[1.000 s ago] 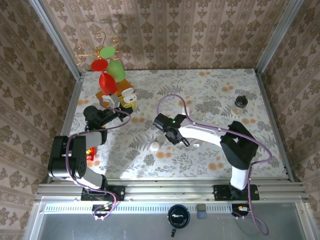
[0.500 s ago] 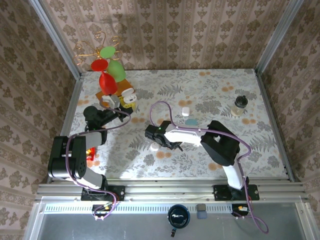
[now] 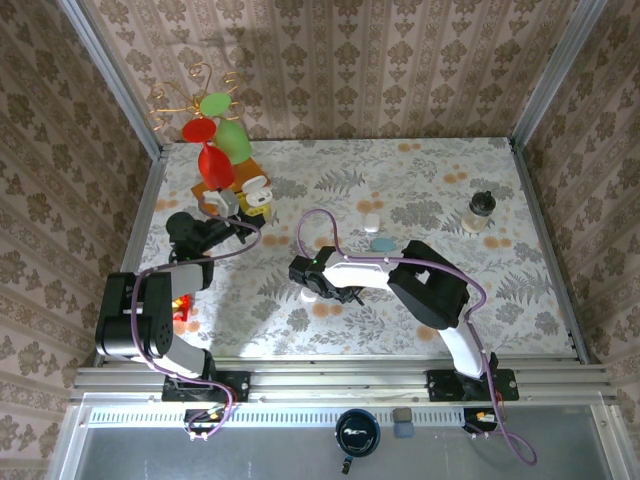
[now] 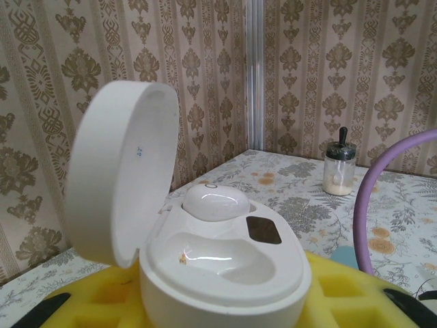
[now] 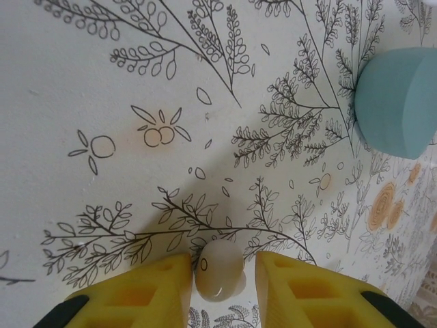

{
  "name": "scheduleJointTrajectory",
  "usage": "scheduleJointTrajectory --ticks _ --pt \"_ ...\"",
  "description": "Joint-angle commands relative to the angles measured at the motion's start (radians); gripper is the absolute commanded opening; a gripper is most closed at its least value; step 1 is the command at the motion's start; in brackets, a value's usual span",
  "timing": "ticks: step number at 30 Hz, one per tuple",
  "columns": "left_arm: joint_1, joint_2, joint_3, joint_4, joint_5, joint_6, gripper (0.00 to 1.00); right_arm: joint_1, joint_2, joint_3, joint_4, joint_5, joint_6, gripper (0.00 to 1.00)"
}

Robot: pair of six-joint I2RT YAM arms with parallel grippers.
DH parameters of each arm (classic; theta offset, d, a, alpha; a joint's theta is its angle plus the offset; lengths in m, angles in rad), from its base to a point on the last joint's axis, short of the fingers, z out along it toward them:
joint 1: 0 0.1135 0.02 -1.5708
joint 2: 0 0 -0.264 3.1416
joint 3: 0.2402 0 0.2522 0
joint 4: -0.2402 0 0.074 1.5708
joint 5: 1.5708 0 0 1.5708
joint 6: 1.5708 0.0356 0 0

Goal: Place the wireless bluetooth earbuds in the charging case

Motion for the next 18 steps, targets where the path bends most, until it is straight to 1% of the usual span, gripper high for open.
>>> scheduleJointTrajectory --ticks 1,4,8,11,14,18 --pt "0.006 -0.028 -0.008 0.027 0.012 0.015 0.38 0.008 0.02 0.026 0.002 0.037 0.014 0.31" --pt "0.007 -0.029 -0.008 0.027 0.013 0.016 0.38 0.009 0.025 0.022 -0.003 0.043 0.015 0.28" --pt "0.007 -0.028 -0.007 0.027 0.014 0.016 0.38 0.007 0.026 0.023 -0.009 0.052 0.001 0.21" --pt "0.002 -0.024 -0.005 0.027 0.007 0.017 0.38 0.006 0.012 0.026 -0.009 0.053 -0.009 0.2" --pt "-0.013 -0.017 -0.001 0.026 -0.005 0.027 0.38 -0.008 -0.028 0.019 0.01 0.016 -0.012 0.19" --pt "-0.046 0.003 0.012 0.027 -0.02 0.036 0.38 -0.057 -0.13 -0.024 0.068 -0.08 -0.014 0.18"
